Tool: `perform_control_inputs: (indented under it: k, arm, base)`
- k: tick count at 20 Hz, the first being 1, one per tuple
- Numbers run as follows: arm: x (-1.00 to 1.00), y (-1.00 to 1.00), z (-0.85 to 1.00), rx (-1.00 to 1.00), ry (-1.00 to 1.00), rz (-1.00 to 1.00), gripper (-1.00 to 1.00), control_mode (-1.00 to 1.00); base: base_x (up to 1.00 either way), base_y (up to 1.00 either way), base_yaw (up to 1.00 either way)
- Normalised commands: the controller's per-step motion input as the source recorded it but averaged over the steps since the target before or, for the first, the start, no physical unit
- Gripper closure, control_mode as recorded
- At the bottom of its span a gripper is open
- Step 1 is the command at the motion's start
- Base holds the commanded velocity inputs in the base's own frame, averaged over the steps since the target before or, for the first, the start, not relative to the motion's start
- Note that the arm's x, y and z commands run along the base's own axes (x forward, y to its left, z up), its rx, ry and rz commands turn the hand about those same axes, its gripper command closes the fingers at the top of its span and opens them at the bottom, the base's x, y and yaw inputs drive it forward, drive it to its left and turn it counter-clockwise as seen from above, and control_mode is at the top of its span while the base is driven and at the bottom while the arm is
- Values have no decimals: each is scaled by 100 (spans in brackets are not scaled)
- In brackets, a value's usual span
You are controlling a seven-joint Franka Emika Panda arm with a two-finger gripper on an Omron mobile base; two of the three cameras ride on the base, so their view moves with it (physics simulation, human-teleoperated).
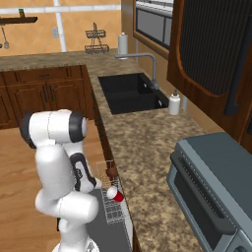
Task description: Pick up the cup and bowl from the counter, place them in the dishwasher, and close the dishwasher door.
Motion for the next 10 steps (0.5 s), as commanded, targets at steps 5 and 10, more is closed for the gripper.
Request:
perform_control_inputs:
  k: [5,10]
  arm:
    - [0,80,100,6,0,0,-100,-100]
    - [-10,81,100,1,8,0,-100,-100]
  base:
    - [0,0,0]
    - [0,0,0]
